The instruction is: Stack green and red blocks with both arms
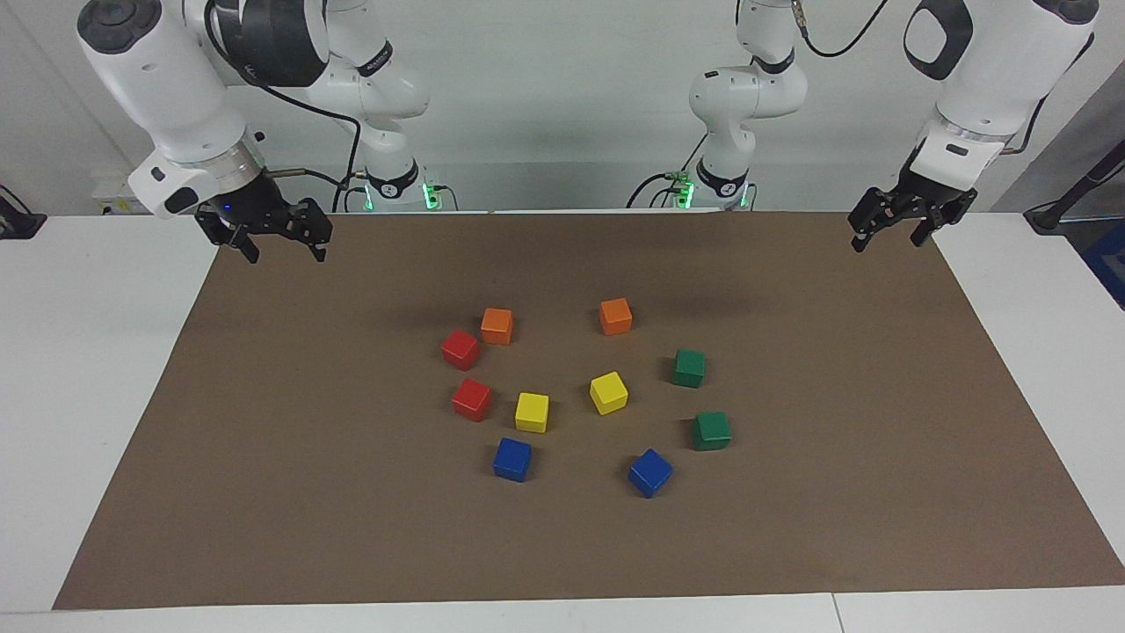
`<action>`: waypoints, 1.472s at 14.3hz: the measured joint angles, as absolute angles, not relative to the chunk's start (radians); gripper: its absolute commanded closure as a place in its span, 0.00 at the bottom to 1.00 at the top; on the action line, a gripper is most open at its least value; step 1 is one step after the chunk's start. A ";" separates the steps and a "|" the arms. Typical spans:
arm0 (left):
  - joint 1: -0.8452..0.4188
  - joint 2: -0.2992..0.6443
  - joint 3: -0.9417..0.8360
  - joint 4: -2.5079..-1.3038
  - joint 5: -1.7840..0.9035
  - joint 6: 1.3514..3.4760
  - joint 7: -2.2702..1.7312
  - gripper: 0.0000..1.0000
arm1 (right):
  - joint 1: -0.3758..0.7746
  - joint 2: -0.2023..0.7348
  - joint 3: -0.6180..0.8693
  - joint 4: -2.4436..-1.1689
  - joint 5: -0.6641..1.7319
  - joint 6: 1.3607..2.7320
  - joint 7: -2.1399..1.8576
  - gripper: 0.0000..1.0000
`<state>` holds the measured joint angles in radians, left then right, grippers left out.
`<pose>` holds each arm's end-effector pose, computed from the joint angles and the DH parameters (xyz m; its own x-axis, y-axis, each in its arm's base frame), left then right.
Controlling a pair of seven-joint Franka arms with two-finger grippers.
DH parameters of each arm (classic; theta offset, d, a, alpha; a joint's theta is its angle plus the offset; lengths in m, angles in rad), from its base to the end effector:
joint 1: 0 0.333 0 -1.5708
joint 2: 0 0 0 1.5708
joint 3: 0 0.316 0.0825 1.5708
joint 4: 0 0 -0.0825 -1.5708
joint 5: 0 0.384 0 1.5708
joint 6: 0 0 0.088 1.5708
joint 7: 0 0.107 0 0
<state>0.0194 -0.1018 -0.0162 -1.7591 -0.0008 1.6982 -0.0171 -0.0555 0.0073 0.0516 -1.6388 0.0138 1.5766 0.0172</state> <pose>0.5320 0.0012 0.6014 0.9990 0.0204 0.0409 0.0204 -0.9998 -0.0002 0.5543 -0.0008 0.5889 0.9973 -0.0211 -0.0697 -0.0221 -0.9997 -0.0129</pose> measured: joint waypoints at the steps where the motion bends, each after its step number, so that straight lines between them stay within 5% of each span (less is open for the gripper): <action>1: 0.019 -0.102 -0.016 -1.759 -0.001 1.698 -0.017 0.00 | -0.056 0.007 0.052 -1.639 0.014 1.577 0.017 0.00; 7: 0.020 -0.102 -0.017 -1.761 -0.001 1.699 -0.016 0.00 | -0.040 0.007 0.058 -1.662 0.014 1.599 0.061 0.00; 14: -0.119 -0.087 -0.040 -1.916 -0.020 1.898 -0.014 0.00 | 0.157 0.005 0.070 -1.830 0.014 1.856 0.334 0.00; 21: -0.277 0.123 -0.044 -1.958 -0.063 2.134 -0.019 0.00 | 0.244 0.057 0.071 -1.960 0.015 2.024 0.585 0.02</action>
<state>-0.2767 0.1228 -0.0438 -1.9584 -0.0628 2.1340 -0.0188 0.2440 0.0565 0.0706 -1.9598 0.0146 2.0237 0.5852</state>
